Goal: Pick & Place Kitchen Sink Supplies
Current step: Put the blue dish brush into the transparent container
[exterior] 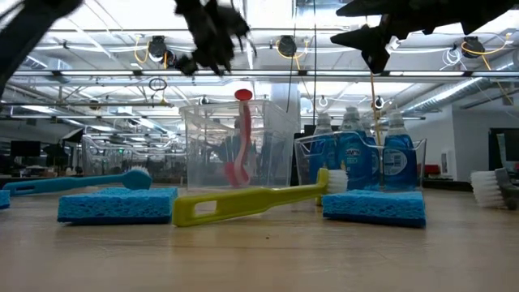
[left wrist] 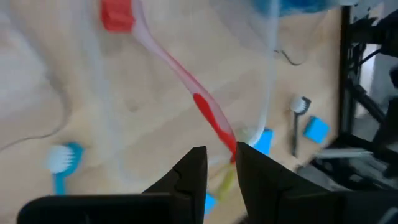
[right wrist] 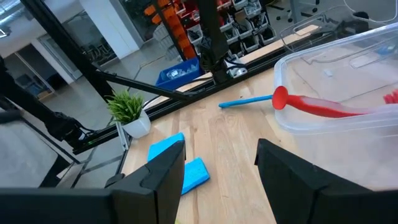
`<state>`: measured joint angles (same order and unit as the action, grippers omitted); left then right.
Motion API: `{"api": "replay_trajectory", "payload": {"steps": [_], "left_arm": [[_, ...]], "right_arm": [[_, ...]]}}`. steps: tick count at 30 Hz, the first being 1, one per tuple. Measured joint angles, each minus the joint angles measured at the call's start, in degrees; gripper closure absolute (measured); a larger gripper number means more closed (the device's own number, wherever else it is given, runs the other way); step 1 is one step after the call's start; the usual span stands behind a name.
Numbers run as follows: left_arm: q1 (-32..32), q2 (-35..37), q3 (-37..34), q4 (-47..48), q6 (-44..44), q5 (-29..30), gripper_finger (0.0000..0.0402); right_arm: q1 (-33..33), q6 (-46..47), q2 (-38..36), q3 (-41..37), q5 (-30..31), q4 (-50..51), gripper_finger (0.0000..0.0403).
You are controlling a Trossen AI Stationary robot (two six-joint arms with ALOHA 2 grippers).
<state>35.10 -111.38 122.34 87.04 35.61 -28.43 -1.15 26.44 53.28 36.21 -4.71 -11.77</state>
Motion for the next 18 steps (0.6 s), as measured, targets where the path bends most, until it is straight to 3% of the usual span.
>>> {"api": "replay_trajectory", "payload": {"steps": [11,15,18], "left_arm": [[-17.8,18.5,0.0,0.7,2.3,28.7,0.0314],[-23.7,20.5,0.0,3.3,5.1,34.0,0.0314],[-27.6,20.7,-0.1,3.0,4.9,34.5,0.0314]], "right_arm": [[0.0,-0.1,0.0,0.0,0.1,-0.3,0.0218],[0.0,-0.1,0.0,0.0,0.1,-0.2,0.0218],[0.0,-0.1,0.0,0.0,0.1,-0.2,0.0218]]}}
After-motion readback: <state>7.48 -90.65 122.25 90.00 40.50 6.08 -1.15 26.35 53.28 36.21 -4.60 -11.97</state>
